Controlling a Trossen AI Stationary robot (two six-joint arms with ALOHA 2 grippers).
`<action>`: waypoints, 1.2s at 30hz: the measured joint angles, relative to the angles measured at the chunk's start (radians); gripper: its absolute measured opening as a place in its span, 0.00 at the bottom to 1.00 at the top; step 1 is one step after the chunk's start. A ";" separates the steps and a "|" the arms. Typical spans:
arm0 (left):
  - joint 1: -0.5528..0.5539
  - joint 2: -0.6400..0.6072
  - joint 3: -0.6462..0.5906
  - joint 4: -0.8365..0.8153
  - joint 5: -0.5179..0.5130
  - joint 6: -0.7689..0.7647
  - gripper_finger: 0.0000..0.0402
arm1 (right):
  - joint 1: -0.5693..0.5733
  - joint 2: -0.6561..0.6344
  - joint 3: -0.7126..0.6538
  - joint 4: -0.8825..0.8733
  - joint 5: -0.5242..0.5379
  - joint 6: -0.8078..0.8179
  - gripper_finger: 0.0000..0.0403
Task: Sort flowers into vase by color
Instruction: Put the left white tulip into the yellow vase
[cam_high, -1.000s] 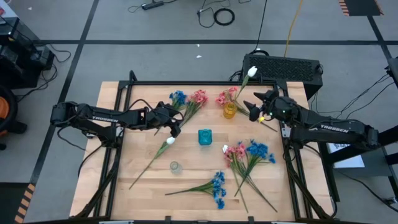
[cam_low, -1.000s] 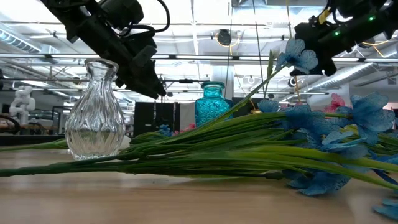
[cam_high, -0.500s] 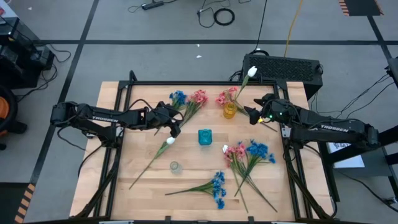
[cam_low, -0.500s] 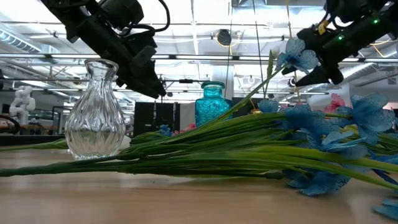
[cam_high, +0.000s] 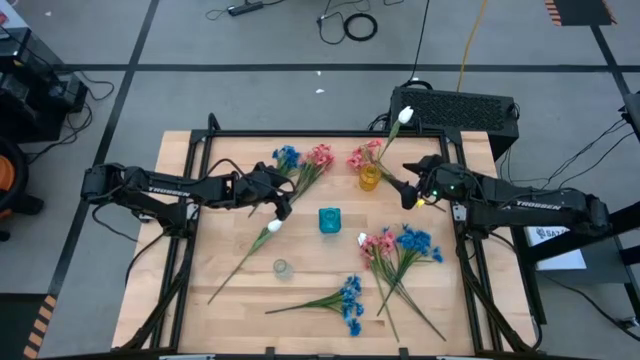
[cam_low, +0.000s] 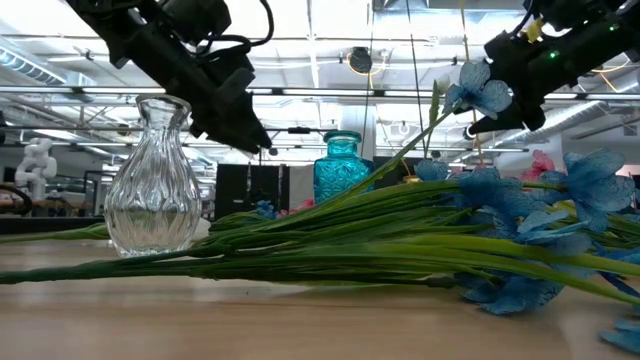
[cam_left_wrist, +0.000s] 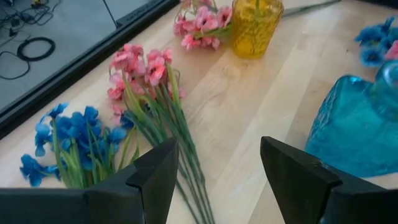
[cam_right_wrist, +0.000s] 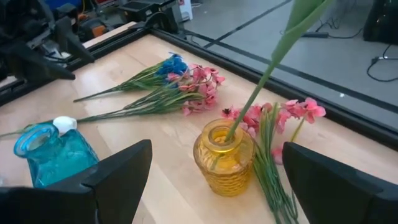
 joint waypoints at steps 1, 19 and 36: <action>0.000 0.000 0.000 0.006 0.000 0.000 0.58 | 0.000 0.000 0.000 -0.004 -0.007 -0.006 0.87; 0.000 0.000 0.000 0.006 0.000 0.002 0.58 | 0.294 0.001 0.000 0.006 -0.189 0.193 0.86; -0.104 -0.010 0.044 -0.062 0.271 -0.101 0.58 | 0.425 0.029 -0.001 0.006 -0.053 0.192 0.63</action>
